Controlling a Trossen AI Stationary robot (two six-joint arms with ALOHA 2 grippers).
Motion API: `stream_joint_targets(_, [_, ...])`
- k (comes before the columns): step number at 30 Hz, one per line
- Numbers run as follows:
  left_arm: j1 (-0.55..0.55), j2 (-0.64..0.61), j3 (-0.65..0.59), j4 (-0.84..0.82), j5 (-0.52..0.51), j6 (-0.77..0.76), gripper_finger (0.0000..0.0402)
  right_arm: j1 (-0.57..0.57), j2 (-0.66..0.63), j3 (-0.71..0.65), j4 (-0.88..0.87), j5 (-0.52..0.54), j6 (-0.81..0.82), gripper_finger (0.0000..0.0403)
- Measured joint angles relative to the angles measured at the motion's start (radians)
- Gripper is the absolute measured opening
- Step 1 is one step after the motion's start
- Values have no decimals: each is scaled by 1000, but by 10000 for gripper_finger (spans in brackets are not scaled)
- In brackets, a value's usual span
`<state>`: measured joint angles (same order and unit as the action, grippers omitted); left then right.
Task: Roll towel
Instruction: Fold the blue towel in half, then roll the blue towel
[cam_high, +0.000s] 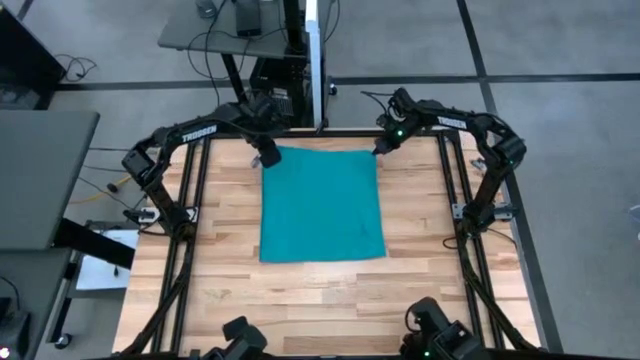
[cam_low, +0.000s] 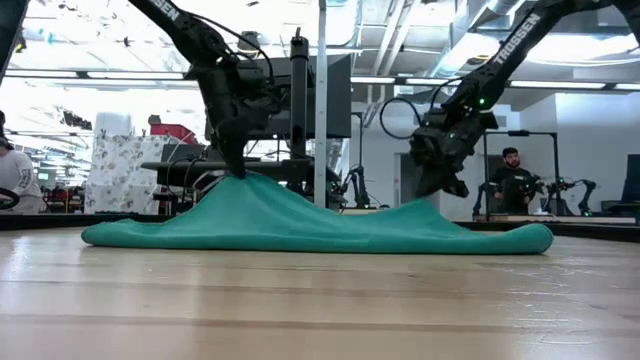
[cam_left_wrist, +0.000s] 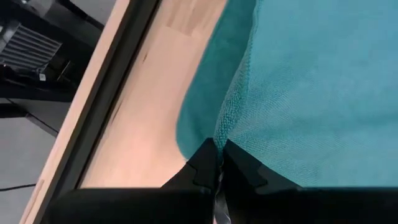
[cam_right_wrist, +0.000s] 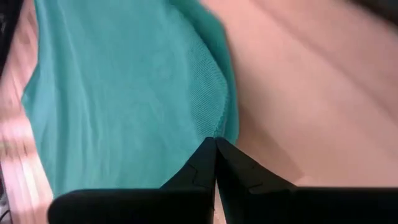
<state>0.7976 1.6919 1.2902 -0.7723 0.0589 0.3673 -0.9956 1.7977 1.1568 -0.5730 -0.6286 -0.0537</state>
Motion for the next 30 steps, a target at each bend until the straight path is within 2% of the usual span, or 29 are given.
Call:
stream_joint_targets(5, [24, 11, -3, 1, -1, 2, 0, -3, 6, 0, 58, 13, 27, 0])
stream_joint_targets(8, [33, 11, -3, 13, -5, 1, 0, 1, 6, 0, 90, 66, 42, 0])
stream_joint_targets(13, [33, 11, -3, 13, -4, 17, 4, 1, 6, 0, 83, 79, 72, 10])
stream_joint_targets(17, [25, 11, -3, 23, -19, 33, 39, 1, 6, 0, 86, 81, 72, 65])
stream_joint_targets(22, [27, 11, 10, -10, -194, 15, 92, -28, 7, 37, 77, 82, 53, 148])
stream_joint_targets(23, [27, 7, 19, -29, -190, 5, 98, -37, 6, 55, 54, 79, 54, 161])
stream_joint_targets(24, [27, -2, 27, -44, -154, 2, 102, -45, 2, 72, 27, 62, 51, 173])
stream_joint_targets(28, [5, -57, 34, -92, 170, -33, 105, -27, -38, 101, -71, -105, 30, 199])
stream_joint_targets(30, [-23, -80, 12, -137, 245, -42, 104, 16, -77, 90, -123, -148, 8, 201])
